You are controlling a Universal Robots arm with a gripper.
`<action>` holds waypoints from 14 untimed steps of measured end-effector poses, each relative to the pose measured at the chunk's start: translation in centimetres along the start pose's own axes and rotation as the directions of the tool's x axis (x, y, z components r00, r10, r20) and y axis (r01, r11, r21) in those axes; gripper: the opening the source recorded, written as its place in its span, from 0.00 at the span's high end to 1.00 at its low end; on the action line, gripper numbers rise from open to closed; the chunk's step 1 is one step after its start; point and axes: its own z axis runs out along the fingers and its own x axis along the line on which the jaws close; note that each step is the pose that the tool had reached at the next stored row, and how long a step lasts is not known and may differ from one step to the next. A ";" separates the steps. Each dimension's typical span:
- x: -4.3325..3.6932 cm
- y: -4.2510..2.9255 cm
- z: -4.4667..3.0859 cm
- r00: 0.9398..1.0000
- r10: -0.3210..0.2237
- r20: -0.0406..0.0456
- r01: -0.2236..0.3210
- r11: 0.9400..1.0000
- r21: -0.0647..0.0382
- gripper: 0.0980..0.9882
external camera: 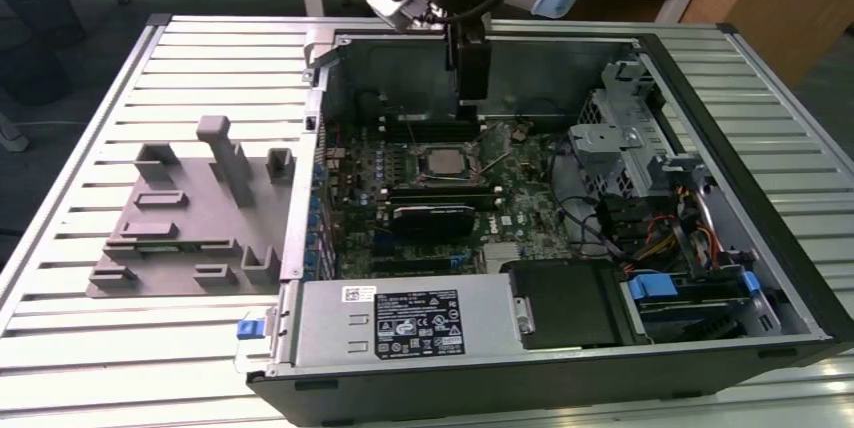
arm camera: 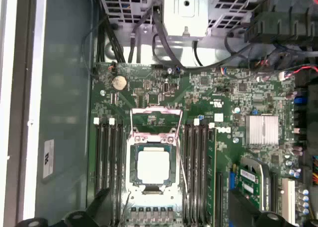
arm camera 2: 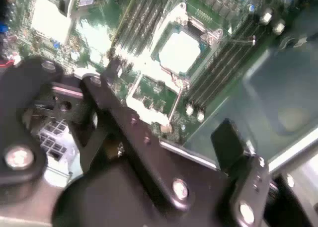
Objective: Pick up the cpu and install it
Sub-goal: 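Place the cpu into insertion slot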
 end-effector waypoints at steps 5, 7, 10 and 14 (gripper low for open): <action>0.01 -0.01 0.21 1.000 0.000 0.000 0.000 1.000 0.000 0.00; 0.02 -0.02 0.31 1.000 0.000 0.000 0.000 1.000 0.000 0.00; 0.02 -0.02 0.33 1.000 0.000 -0.001 0.000 1.000 0.000 0.00; 0.02 -0.02 0.36 1.000 0.000 -0.002 0.000 1.000 0.000 0.00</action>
